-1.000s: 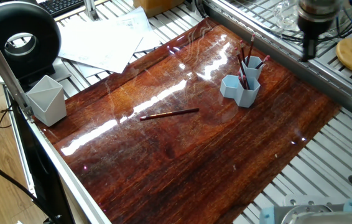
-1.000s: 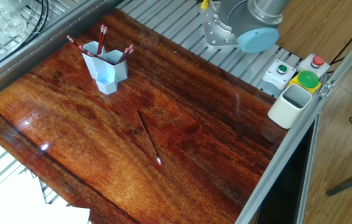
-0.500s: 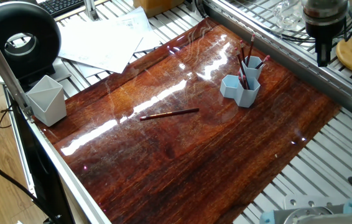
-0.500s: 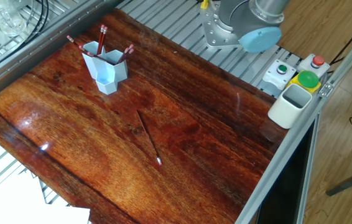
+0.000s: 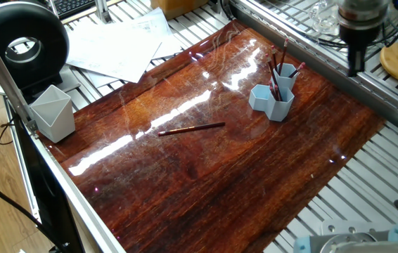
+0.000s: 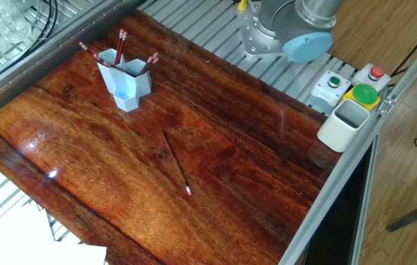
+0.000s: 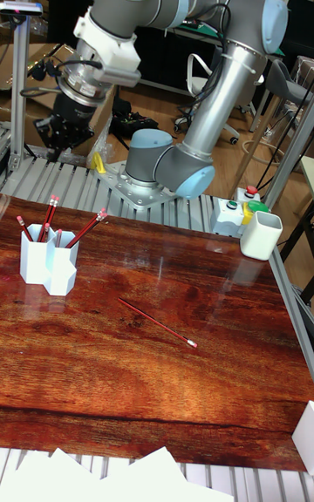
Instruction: Put the pen into the pen holder
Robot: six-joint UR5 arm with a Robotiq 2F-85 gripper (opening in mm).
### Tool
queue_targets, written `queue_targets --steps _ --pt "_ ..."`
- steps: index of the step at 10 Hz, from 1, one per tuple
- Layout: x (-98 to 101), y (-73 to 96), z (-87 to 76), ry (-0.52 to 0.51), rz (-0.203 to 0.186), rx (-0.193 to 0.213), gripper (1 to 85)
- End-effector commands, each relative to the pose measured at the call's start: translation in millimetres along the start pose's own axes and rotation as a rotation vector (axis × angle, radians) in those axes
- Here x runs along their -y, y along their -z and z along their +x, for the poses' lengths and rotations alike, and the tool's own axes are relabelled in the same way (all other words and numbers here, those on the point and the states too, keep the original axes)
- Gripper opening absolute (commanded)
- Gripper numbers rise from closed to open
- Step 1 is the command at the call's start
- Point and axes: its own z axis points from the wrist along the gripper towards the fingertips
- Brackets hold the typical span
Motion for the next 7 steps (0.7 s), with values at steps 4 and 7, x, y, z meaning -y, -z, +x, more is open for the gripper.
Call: queue_targets --steps 4,7 --pt "-18.2 22.5 -39.8 0.042 -0.026 0.006 1.0" --pt "-74.7 75.9 -122.4 0.015 -0.094 -0.032 2.3"
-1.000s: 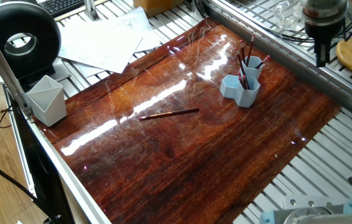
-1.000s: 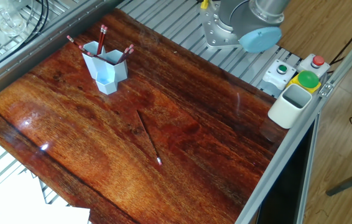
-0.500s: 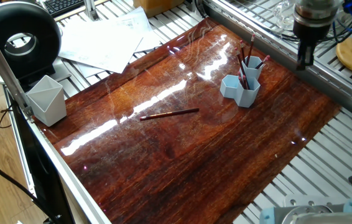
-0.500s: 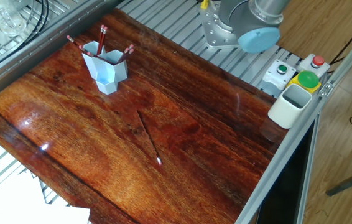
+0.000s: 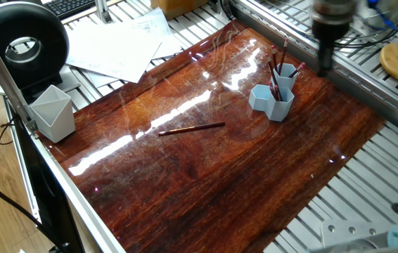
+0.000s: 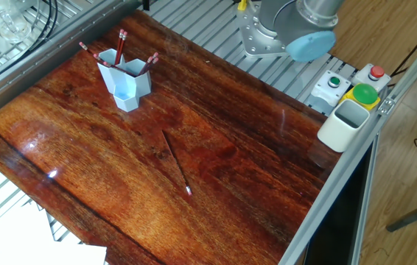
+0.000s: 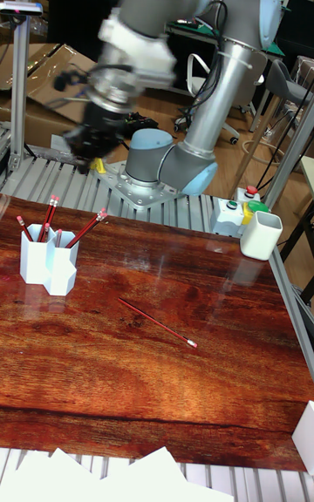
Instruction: Put the pen into the pen holder
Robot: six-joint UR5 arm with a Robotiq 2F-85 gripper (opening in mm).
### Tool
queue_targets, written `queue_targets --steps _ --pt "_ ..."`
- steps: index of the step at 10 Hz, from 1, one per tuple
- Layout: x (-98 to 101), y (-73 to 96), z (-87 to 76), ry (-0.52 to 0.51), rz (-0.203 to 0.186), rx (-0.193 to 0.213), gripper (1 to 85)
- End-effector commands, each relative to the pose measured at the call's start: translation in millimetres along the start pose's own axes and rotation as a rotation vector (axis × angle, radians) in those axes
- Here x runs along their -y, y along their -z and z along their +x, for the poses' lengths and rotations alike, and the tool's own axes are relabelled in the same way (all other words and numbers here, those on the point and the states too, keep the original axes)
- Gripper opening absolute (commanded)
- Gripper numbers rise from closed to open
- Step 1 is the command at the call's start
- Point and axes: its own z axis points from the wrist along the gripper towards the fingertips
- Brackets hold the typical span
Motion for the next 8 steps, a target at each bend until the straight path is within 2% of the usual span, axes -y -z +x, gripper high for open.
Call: queue_targets --steps 1,2,3,4,6,8 --pt "-63.1 42.0 -84.7 -0.018 -0.072 -0.001 4.0" --pt "-85.3 42.0 -119.5 -0.021 -0.104 0.042 4.3" --pt "-100.8 31.9 -141.6 -0.006 -0.126 0.091 3.7" --pt "-103.9 18.2 -150.9 -0.02 -0.109 0.108 1.0" --pt "-86.8 0.6 -140.5 -0.019 -0.044 0.056 1.0" --pt "-78.6 0.3 -138.8 0.027 -0.011 0.05 1.0"
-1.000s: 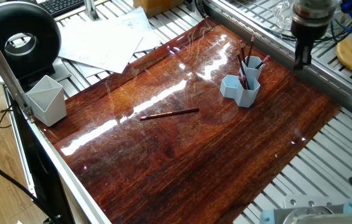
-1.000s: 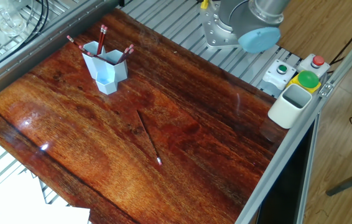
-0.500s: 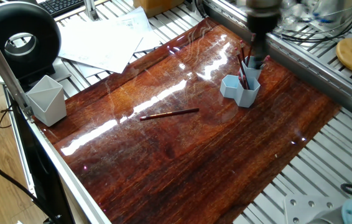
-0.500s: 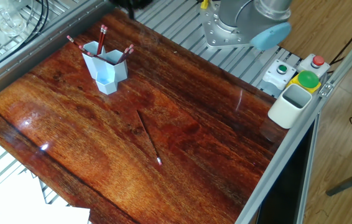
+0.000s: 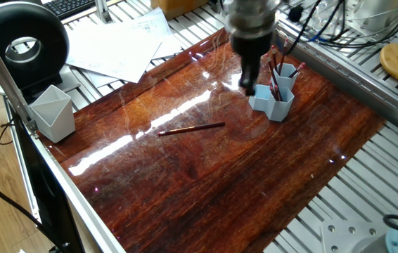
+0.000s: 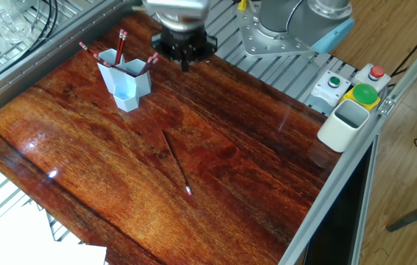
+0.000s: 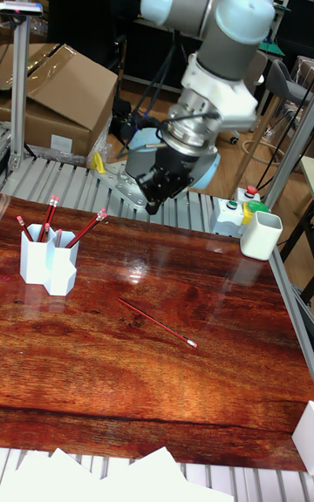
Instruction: Put the pen into the pen holder
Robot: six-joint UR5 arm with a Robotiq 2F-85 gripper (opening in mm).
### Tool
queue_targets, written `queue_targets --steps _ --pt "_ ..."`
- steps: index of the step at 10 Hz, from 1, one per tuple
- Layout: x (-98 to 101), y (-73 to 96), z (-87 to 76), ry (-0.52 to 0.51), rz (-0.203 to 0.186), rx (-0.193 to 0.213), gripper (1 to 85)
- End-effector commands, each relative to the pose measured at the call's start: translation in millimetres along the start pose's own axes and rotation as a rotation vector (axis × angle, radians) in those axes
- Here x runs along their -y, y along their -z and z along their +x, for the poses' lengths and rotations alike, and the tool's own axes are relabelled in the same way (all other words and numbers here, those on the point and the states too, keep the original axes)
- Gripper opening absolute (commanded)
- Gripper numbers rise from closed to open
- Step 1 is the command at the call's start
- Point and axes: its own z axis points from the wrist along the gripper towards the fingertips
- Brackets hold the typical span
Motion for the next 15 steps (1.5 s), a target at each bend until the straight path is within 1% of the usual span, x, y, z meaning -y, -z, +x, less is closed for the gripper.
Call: queue_targets --steps 1,2,3,4,5,6,7,8,9,10,11,12,13,14,15 --pt "3.2 -6.4 -5.8 0.065 0.04 -0.013 1.0" --pt "6.3 -5.8 6.0 0.112 0.049 -0.061 1.0" --pt "9.5 -5.1 13.0 0.145 0.059 -0.089 1.0" --pt "13.5 -3.3 26.6 0.177 0.068 -0.144 1.0" --pt "19.9 -0.8 38.5 0.189 0.088 -0.193 1.0" --pt "24.6 1.6 47.2 0.175 0.105 -0.229 1.0" --pt "20.3 -2.5 19.4 0.165 0.105 -0.246 3.7" --pt "11.5 -10.4 -12.2 0.163 0.102 -0.241 8.3" --pt "2.1 -14.5 -31.1 0.165 0.101 -0.242 11.7" --pt "-3.1 -15.2 -39.1 0.187 0.097 -0.262 11.7" --pt "-4.6 -19.2 -43.5 0.221 0.088 -0.266 20.3" --pt "-9.9 -24.6 -45.3 0.239 0.071 -0.259 23.3" --pt "-7.1 -23.9 -45.6 0.221 0.086 -0.256 20.3" --pt "-4.7 -23.7 -49.2 0.189 0.1 -0.239 8.0" --pt "-6.3 -23.1 -45.9 0.205 0.091 -0.252 8.7"
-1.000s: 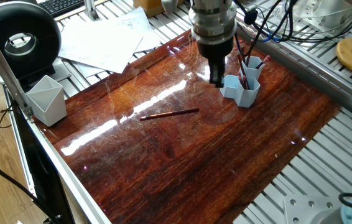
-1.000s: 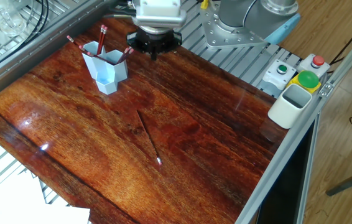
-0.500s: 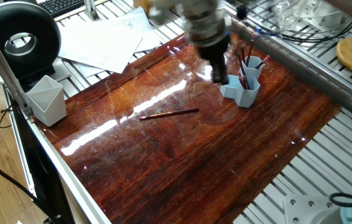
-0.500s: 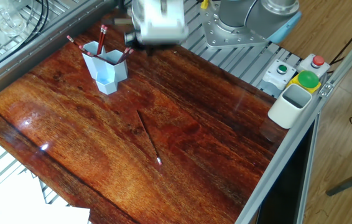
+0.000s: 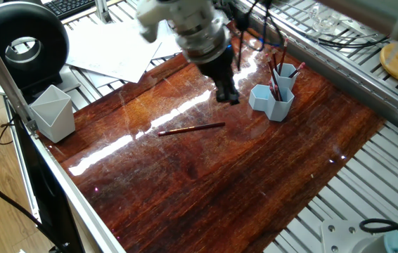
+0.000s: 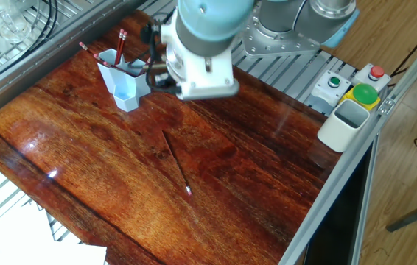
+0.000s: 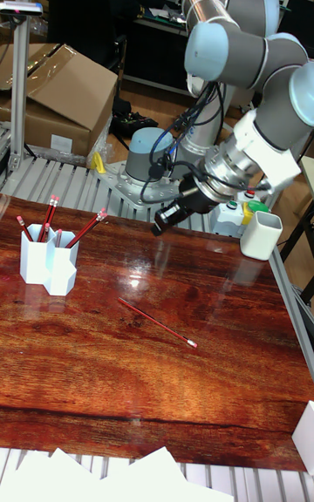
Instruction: Put the pen into the pen holder
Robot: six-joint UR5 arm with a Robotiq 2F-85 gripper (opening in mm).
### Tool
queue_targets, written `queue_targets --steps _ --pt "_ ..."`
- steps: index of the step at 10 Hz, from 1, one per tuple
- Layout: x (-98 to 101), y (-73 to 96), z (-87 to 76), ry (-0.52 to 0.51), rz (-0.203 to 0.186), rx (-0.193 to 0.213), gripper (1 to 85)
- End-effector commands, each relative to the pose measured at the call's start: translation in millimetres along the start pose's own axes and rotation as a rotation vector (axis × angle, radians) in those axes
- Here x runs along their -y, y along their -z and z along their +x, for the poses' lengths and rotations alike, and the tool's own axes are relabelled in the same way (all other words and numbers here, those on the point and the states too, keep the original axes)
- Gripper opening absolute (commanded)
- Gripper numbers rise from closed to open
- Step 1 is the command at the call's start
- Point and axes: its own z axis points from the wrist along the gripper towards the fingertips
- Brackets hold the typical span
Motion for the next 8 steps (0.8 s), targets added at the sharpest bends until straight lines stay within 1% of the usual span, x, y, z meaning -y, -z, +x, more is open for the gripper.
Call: queue_targets --steps 1,2,3,4,5,6,7,8 --pt "-8.9 0.1 -3.7 0.034 -0.028 -0.017 11.7" --pt "-11.4 0.5 5.9 0.081 -0.04 -0.053 20.7" --pt "-10.6 1.2 15.2 0.115 -0.04 -0.088 29.0" --pt "-8.0 1.5 19.0 0.117 -0.031 -0.104 36.3" --pt "-8.6 1.1 14.4 0.081 -0.03 -0.087 35.3" --pt "-7.2 1.0 14.2 0.064 -0.024 -0.086 35.3" --pt "-7.7 1.0 14.2 0.067 -0.026 -0.086 36.7" --pt "-13.1 0.7 8.2 0.077 -0.046 -0.062 39.3"
